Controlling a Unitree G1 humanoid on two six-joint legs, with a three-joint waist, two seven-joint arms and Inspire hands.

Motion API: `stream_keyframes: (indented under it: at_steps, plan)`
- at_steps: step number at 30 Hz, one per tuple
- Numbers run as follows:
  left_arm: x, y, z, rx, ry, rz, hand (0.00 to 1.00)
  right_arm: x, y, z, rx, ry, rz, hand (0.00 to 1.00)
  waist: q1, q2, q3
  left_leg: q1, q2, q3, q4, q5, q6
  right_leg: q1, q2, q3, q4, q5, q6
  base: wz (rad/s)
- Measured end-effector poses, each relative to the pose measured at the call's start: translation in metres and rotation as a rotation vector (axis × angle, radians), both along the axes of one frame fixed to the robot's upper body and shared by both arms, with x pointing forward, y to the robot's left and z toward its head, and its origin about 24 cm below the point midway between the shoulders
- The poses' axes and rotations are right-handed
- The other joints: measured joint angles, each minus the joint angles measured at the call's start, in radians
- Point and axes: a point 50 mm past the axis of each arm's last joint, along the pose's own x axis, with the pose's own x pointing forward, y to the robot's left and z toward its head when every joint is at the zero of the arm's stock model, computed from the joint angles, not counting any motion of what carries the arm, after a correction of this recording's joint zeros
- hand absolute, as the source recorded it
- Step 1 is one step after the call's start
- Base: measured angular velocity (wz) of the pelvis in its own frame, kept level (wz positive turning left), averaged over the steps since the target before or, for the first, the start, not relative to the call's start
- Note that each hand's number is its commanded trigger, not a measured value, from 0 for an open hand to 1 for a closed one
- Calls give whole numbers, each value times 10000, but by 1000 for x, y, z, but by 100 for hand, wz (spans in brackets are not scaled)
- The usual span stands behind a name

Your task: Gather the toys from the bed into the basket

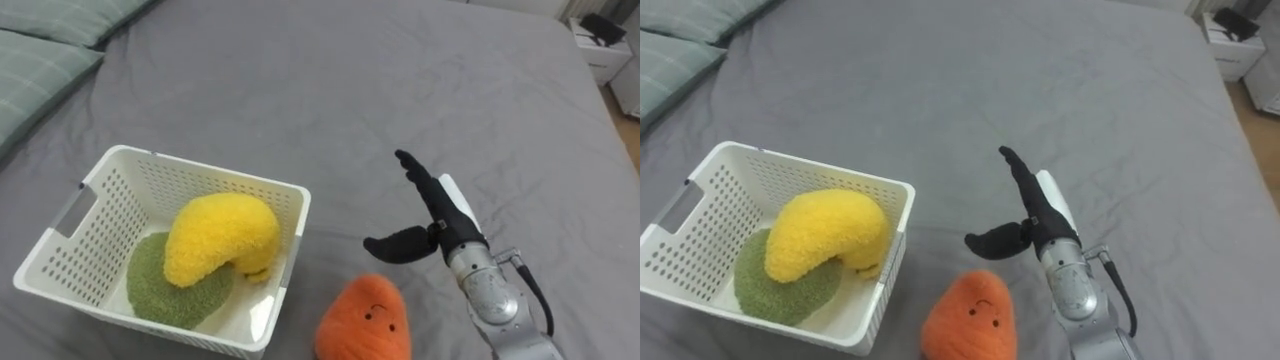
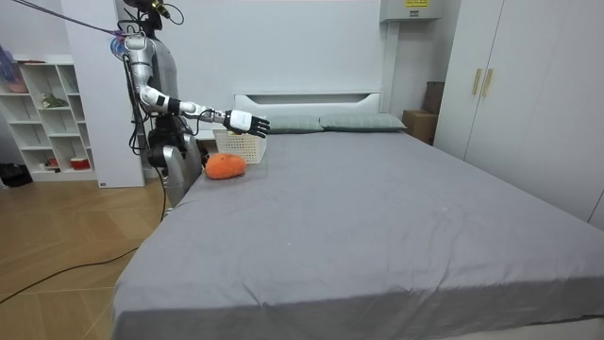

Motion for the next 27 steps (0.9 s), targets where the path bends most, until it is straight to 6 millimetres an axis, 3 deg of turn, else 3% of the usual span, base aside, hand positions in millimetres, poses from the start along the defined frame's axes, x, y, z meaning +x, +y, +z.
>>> stream_keyframes:
  at_steps: [5, 10, 15, 20, 27]
  plan:
    - [1, -3, -1, 85, 4, 73, 0, -18, -7, -27, -350, 1164, -188, 0, 26, 23, 14, -7, 2, -12, 1, -7, 3, -5, -1, -10, 7, 0, -1, 0]
    - [1, -4, -1, 102, -21, 84, 0, -25, -7, -34, -741, 1466, -62, 0, 5, 74, 19, -59, 4, -51, 5, -10, 2, -34, 4, -7, -7, -3, -3, 0]
    - [2, -6, -1, 23, -89, 175, 0, -29, -4, -38, -859, 1576, 43, 0, 14, 75, -27, -75, -18, -101, 17, -10, 2, 10, -11, -46, -77, -14, 13, 4]
    - [3, -9, -1, -63, -110, 94, 0, -44, 4, -60, -881, 2808, 517, 0, 59, 122, -45, -67, -15, -145, 12, -16, 3, 77, -8, -94, -150, -12, 14, 3]
    - [4, -10, -1, -115, -211, 91, 0, -52, 2, -70, -803, 3588, 746, 0, 220, 110, -59, -75, -30, -151, 16, -25, 9, 73, -9, -59, -185, -19, 25, 0]
